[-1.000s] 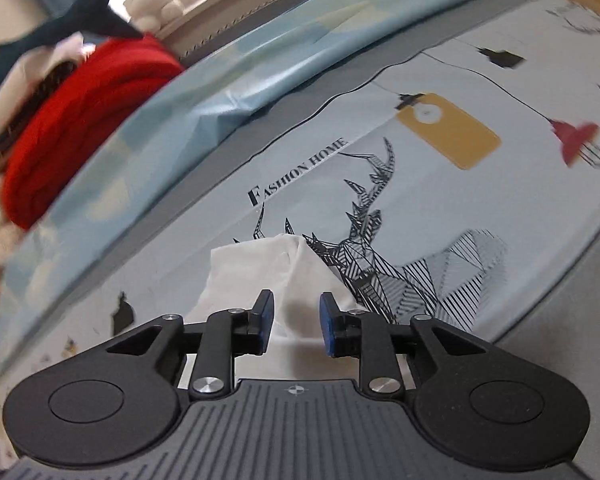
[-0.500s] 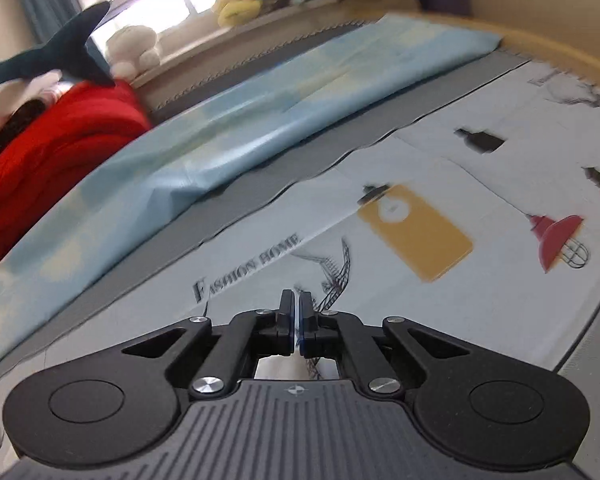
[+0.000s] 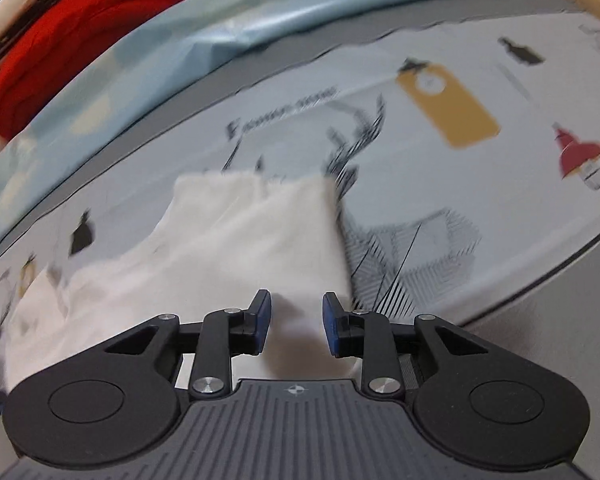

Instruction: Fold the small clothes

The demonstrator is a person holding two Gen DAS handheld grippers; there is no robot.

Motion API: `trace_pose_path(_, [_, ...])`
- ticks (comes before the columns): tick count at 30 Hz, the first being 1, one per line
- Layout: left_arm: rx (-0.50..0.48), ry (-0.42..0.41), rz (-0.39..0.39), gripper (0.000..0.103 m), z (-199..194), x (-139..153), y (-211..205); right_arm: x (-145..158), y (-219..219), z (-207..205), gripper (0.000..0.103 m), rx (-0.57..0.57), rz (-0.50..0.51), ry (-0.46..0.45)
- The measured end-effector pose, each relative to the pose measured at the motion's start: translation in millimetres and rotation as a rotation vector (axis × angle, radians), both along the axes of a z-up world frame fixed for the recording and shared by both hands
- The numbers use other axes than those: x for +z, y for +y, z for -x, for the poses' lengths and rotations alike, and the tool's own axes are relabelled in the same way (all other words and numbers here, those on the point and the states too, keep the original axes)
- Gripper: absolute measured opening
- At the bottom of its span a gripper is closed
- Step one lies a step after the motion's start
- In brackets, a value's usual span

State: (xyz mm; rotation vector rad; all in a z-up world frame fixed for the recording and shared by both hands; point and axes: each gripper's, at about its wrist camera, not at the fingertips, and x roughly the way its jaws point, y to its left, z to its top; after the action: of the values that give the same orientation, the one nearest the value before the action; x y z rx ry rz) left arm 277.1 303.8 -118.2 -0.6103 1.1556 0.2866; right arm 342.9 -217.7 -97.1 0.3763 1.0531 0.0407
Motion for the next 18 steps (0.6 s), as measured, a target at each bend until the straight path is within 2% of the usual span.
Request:
trace_pose_path(1, [-0.016, 0.006, 0.002, 0.027, 0, -2, -3, -2, -1, 2, 0.03, 0.015, -0.018, 0.012])
trace_pose_path(2, [-0.034, 0.011, -0.004, 0.023, 0, -2, -6, -5, -2, 3, 0.03, 0.023, -0.033, 0.024])
trace_pose_path(3, [-0.055, 0.005, -0.014, 0.007, 1, -1, -9, -9, -3, 5, 0.03, 0.031, -0.045, 0.047])
trace_pose_path(4, [-0.075, -0.01, -0.028, 0.005, 3, 4, -12, -13, -5, 6, 0.029, 0.034, -0.044, 0.072])
trace_pose_path(6, [-0.094, -0.055, -0.04, 0.004, 10, 21, -14, -17, -12, 8, 0.029, 0.023, -0.041, 0.097])
trace_pose_path(9, [-0.113, -0.118, -0.034, 0.004, 25, 48, -16, -6, -13, 13, 0.029, 0.036, -0.035, 0.076])
trace_pose_path(12, [-0.118, -0.06, -0.027, 0.005, 29, 43, -17, -8, -11, 14, 0.029, 0.091, 0.016, 0.088])
trace_pose_path(13, [-0.102, -0.025, -0.035, 0.005, 28, 38, -15, -15, -10, 14, 0.026, 0.119, 0.036, 0.11])
trace_pose_path(14, [-0.086, -0.011, -0.064, 0.006, 28, 36, -12, -20, -11, 15, 0.008, 0.14, 0.066, 0.128])
trace_pose_path(15, [-0.077, -0.011, -0.117, 0.006, 28, 38, -11, -23, -13, 16, 0.003, 0.134, 0.121, 0.13])
trace_pose_path(16, [-0.077, -0.028, -0.162, 0.006, 27, 43, -12, -21, -14, 16, 0.003, 0.12, 0.166, 0.129])
trace_pose_path(18, [-0.102, -0.081, -0.174, 0.006, 27, 51, -16, -10, -20, 20, 0.006, 0.069, 0.268, 0.096])
